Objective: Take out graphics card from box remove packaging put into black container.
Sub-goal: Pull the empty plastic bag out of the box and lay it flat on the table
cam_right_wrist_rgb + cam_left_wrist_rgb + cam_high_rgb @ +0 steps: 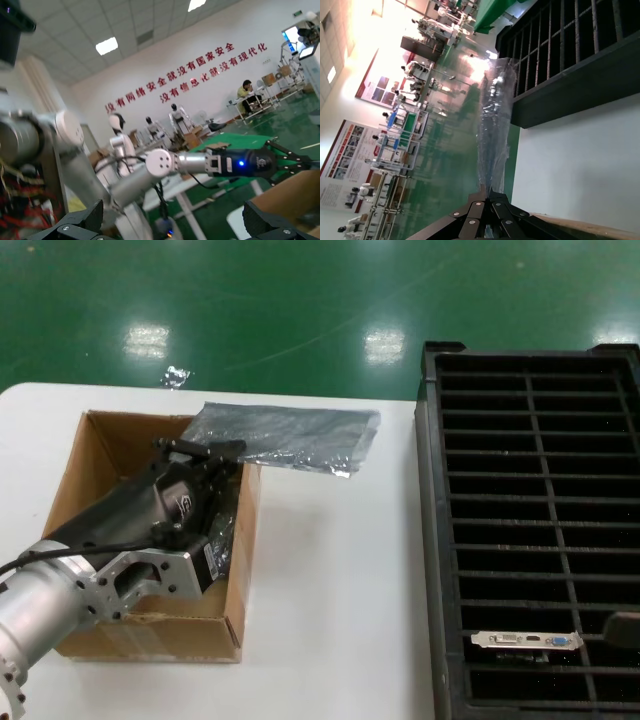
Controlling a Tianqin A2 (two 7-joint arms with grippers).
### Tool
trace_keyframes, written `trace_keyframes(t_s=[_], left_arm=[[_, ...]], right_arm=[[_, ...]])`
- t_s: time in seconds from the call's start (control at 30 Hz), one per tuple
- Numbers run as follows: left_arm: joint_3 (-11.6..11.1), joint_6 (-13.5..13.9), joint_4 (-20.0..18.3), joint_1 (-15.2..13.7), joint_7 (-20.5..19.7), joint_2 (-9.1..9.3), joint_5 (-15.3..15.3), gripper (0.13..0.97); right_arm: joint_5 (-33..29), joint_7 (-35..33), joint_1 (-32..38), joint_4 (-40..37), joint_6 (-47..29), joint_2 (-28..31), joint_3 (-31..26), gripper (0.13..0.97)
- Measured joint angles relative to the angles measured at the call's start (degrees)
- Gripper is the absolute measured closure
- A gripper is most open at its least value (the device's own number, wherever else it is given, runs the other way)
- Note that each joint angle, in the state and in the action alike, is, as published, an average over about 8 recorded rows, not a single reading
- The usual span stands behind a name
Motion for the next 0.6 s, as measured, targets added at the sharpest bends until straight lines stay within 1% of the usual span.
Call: trace_keyframes(t_s=[0.1,0.27,0.43,0.6], left_arm=[[0.0,0.0,0.0,0.0,0.0,0.0,0.0,0.958],[0.0,0.0,0.0,0.0,0.0,0.0,0.0,0.958],[0.0,0.0,0.0,0.0,0.0,0.0,0.0,0.958],[0.0,0.0,0.0,0.0,0.0,0.0,0.0,0.958]], right_arm=[[0.22,5.63,2.43,-0.25,0.24,-2.28,-0.29,0.129],[0.06,14.72,9.83,-2.85,3.04,-7.13,-3.23,0.129],[-0.95,21.15,16.77,-7.31,10.24,-10.94,-7.46,0.129],[-2.3,25.33,19.71,-10.66,18.6,-12.65,-10.38,0.129]])
